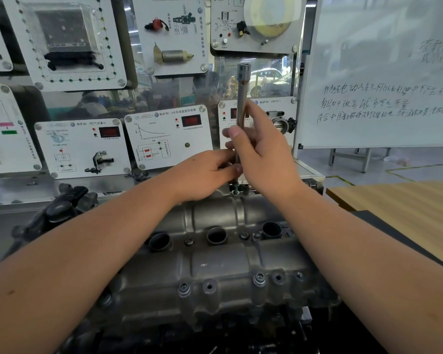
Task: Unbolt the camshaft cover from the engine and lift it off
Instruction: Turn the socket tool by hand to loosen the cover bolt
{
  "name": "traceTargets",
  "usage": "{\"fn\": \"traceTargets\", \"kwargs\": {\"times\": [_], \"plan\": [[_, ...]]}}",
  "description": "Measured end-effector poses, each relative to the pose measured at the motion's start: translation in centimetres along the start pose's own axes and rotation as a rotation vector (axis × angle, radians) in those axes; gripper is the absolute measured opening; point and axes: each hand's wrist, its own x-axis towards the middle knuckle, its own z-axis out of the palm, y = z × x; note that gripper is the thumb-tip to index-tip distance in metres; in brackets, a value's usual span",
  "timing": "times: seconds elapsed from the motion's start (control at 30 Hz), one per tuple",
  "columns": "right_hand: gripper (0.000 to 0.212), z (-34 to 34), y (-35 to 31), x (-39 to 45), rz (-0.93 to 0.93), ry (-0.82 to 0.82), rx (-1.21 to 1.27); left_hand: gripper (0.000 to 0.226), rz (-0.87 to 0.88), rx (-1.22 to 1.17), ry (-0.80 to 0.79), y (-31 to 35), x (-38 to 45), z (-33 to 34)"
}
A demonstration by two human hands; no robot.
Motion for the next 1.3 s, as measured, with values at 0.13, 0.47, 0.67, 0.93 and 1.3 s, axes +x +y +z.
{"fn": "traceTargets", "kwargs": {"times": [0.13,0.47,0.67,0.93,1.3], "plan": [[0.024,0.01,0.08,-0.03,-0.050,0.048,-0.008,0.034,0.014,0.001,-0.005,0.25,0.07,0.05],[0.039,0.07,0.02,-0.05,-0.042,-0.013,0.022,0.027,0.019,-0.028,0.008,0.06,0.11,0.12],[0.013,0.09,0.23,0.06,-0.053,0.014,-0.018,0.033,0.014,-0.035,0.002,0.01,0.15,0.20],[0.028,0.18,-0.04,-0.10,-0.054,-0.019,0.055,0.013,0.045,-0.032,0.002,-0.40,0.32,0.10],[0.023,0.11,-0.02,0.10,-0.037,-0.076,-0.022,0.021,0.016,-0.063,-0.005,-0.41,0.21,0.17]]}}
